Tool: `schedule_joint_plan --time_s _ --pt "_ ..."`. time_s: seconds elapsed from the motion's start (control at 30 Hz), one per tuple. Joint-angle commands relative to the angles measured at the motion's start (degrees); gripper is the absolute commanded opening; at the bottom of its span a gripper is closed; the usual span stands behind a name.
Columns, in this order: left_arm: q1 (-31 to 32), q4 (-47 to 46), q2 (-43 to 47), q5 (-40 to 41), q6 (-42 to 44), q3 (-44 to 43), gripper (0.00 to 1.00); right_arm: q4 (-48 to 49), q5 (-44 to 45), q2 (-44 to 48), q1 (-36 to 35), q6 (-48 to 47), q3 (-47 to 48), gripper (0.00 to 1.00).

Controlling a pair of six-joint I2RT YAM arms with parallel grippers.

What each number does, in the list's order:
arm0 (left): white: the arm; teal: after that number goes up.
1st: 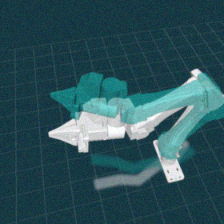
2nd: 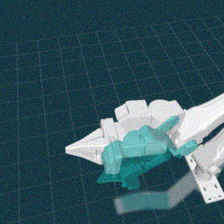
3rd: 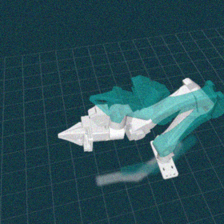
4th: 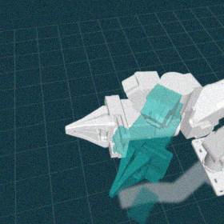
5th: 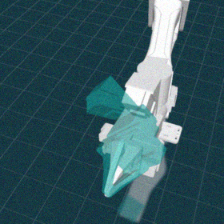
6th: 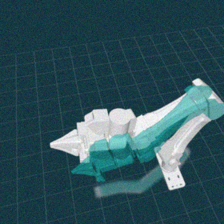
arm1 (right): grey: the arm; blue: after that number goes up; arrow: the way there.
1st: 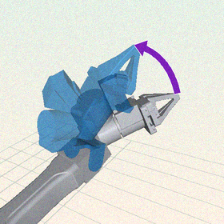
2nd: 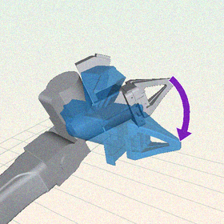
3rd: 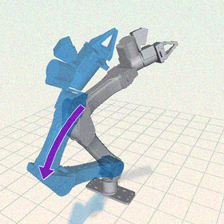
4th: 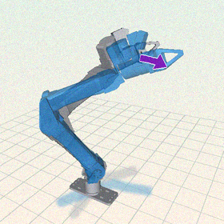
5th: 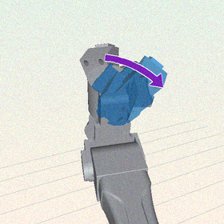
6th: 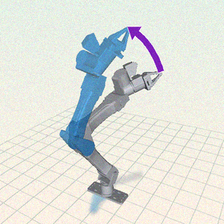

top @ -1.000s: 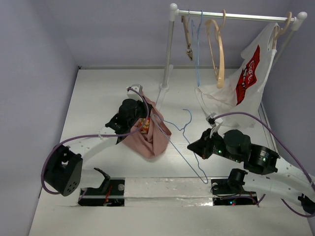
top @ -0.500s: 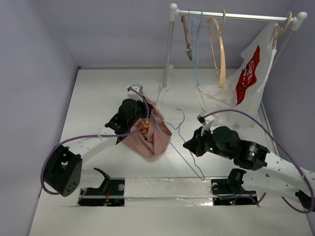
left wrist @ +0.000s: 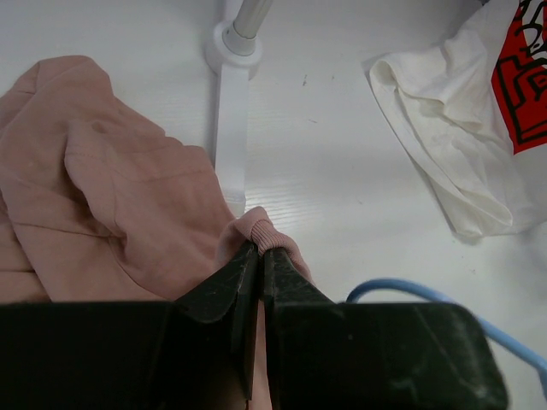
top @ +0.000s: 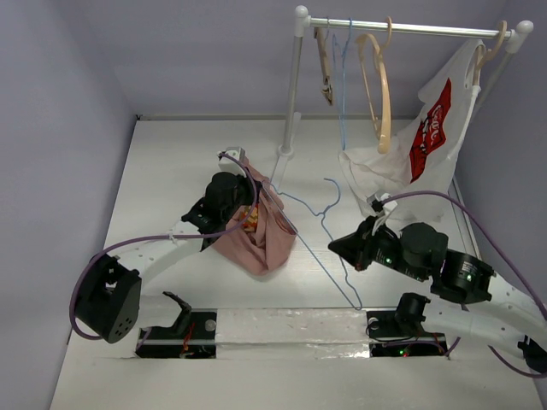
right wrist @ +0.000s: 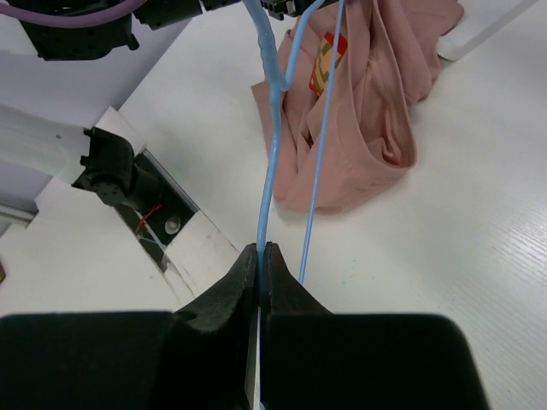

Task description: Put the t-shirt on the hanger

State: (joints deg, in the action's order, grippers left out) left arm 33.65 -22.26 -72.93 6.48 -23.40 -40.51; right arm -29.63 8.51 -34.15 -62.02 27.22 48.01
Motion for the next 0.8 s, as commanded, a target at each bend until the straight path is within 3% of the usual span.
schedule_joint_plan --time_s 0.0,0.53,0.77 --pt "-0.3 -1.4 1.6 -0.3 0.3 -2.3 0.00 0.4 0.5 -0.3 -0.6 -0.1 1.5 0.00" --pt "-0.3 -2.1 3.4 -3.6 -1.6 -0.5 0.00 3.1 1.7 -4.5 -0.6 -0.7 -0.5 0.00" --pt "-0.3 -2.8 4.0 -6.2 -1.8 0.1 0.00 9.0 -2.4 -8.1 -0.6 -0.4 -2.5 0.00"
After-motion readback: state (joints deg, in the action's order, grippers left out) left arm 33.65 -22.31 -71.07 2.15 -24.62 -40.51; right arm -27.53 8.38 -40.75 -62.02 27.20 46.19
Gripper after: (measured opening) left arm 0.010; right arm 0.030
